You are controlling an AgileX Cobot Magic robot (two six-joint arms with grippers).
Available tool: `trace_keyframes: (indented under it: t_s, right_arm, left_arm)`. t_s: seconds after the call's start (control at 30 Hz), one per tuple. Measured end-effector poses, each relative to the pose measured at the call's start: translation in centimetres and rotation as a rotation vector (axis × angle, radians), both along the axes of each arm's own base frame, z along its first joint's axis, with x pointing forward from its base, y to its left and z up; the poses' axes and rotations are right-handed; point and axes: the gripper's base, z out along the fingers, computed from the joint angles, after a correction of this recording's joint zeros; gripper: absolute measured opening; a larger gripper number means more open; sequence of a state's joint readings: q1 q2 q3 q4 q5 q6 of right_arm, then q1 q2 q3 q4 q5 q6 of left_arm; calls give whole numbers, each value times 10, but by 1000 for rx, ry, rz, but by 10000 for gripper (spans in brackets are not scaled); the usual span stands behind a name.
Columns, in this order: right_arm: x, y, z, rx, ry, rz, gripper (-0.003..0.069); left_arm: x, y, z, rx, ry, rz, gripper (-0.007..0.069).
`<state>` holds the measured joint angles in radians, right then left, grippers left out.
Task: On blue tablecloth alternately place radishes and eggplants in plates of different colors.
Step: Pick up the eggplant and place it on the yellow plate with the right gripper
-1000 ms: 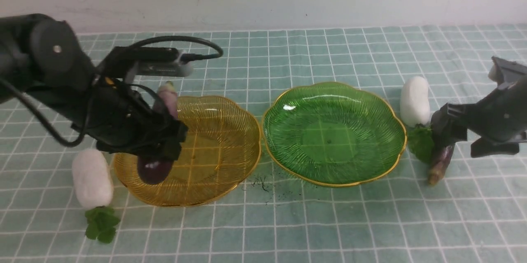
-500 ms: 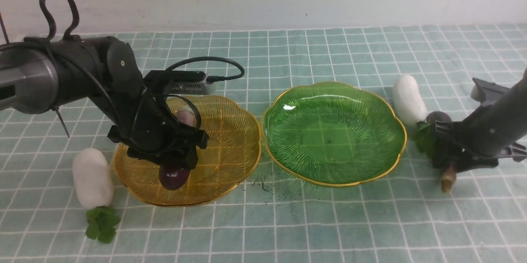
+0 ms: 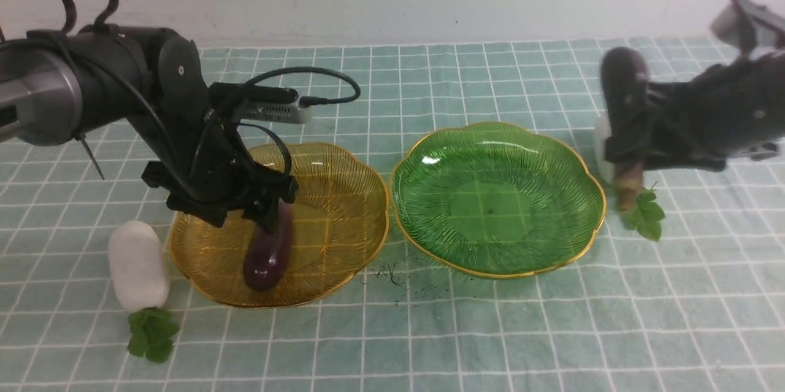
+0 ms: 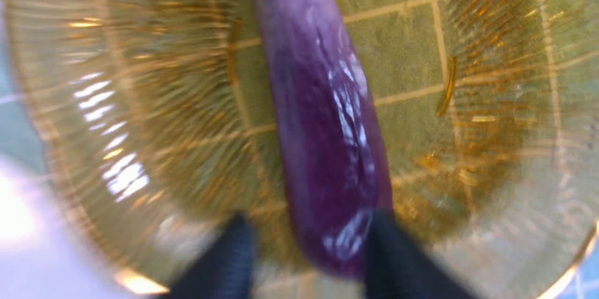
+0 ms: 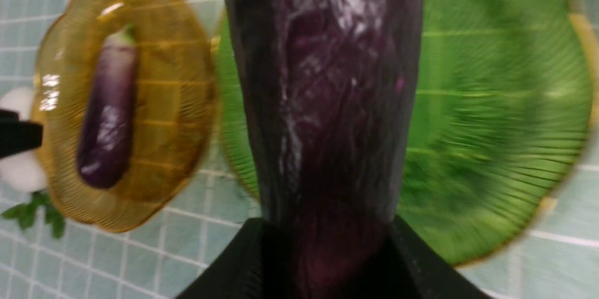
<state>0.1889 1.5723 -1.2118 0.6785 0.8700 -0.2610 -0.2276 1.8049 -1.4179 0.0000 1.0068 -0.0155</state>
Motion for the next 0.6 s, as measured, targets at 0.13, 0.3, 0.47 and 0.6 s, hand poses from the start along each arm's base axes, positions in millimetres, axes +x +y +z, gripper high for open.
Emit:
trace_keyframes:
  t_s: [0.13,0.3,0.47,0.6]
  right_arm:
    - [4,43,-8,15,-13,100,269]
    - [19,106,-26,17,-9,228,269]
    - [38,152,-43,20,-12,306,269]
    - [57,181,-66,23,8,345,270]
  left_arm:
    - [-9,10,26,21,-29,32,30]
    - [-35,37,58,-33,-94,132,1]
    - [-75,73,62,-110,-121,268,2]
    - [-98,104,47,-165,-102,424,2]
